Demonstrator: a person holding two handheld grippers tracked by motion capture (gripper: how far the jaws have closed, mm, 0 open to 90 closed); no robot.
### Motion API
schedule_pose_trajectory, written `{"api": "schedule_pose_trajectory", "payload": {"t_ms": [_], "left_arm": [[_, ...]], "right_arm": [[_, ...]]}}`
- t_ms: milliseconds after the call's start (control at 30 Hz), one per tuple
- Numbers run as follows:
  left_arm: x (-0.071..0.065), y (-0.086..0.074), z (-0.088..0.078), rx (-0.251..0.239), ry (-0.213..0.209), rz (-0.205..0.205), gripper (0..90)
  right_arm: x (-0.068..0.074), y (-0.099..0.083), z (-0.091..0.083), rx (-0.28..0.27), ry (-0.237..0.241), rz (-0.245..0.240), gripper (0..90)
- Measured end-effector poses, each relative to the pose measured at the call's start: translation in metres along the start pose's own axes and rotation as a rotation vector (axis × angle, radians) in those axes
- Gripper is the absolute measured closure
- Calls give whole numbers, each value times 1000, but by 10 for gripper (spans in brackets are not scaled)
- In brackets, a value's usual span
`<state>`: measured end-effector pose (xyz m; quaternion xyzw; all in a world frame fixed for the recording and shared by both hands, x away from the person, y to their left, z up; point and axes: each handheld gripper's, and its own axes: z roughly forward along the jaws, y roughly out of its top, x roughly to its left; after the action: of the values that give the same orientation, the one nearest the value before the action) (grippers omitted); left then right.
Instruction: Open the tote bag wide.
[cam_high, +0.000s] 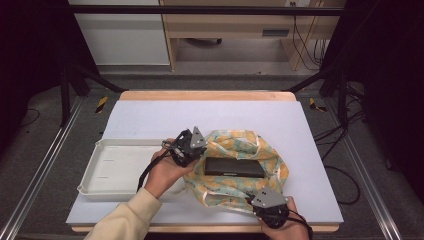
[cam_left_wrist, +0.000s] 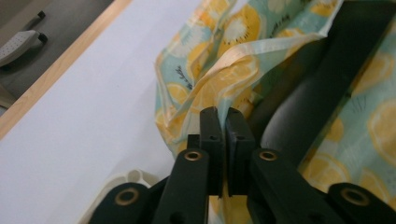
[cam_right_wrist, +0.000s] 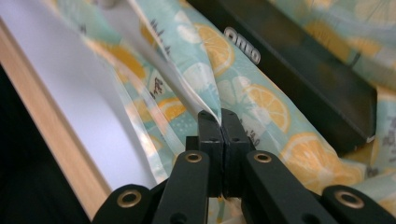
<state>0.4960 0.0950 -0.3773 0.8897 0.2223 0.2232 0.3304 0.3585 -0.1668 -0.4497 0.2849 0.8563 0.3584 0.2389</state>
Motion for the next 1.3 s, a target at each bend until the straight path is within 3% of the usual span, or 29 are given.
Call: {"api": "schedule_pose_trajectory", "payload": {"t_ms": [67, 167, 300, 333, 367, 400, 467, 633, 733, 867, 933, 1000, 1033, 1133, 1167, 1200, 1233, 1267, 1300], "left_arm": [[3, 0, -2, -10, 5, -19, 897], [12, -3, -13, -75, 28, -66, 900], [12, -6, -19, -101, 7, -86, 900], [11, -7, -20, -105, 5, -81, 900], [11, -7, -22, -111, 7, -76, 900], [9, -8, -25, -118, 4, -76, 900], [9, -9, -28, -131, 6, -77, 900], [7, -8, -33, -133, -5, -61, 900], [5, -6, -35, -153, -12, -67, 900], [4, -5, -40, -167, -19, -62, 900], [4, -5, -43, -179, -18, -62, 900], [3, -4, -48, -191, -20, -62, 900], [4, -4, -51, -197, -18, -60, 900], [4, -3, -59, -224, -23, -71, 900], [4, -3, -59, -224, -23, -71, 900], [4, -3, -62, -226, -21, -66, 900], [4, -3, -62, -223, -20, -58, 900], [3, -3, -62, -218, -24, -53, 900], [1, -2, -60, -207, -24, -40, 900]], "right_arm": [[0, -2, -1, 9, 0, -10, 899], [1, -8, -6, 34, 2, -18, 899], [3, -10, -9, 25, 17, -16, 865], [3, -8, -13, -10, 25, -12, 773], [3, -8, -13, -10, 25, -12, 773], [2, -5, -17, -35, 18, 5, 668], [-2, -2, -23, -55, 8, 29, 571], [-9, 7, -37, -91, -22, 38, 463], [-25, 19, -45, -92, -95, 47, 402], [-50, 25, -39, 4, -244, 56, 406], [-64, 23, -32, 59, -297, 101, 381], [-76, 21, -23, 90, -304, 150, 363], [-80, 20, -19, 103, -306, 169, 366], [-89, 18, -10, 119, -274, 192, 634], [-89, 18, -10, 119, -274, 192, 634], [-91, 21, -9, 118, -270, 178, 791], [-91, 21, -9, 118, -270, 178, 791], [-92, 23, -10, 109, -281, 181, 831], [-97, 29, -19, 72, -337, 182, 879]]}}
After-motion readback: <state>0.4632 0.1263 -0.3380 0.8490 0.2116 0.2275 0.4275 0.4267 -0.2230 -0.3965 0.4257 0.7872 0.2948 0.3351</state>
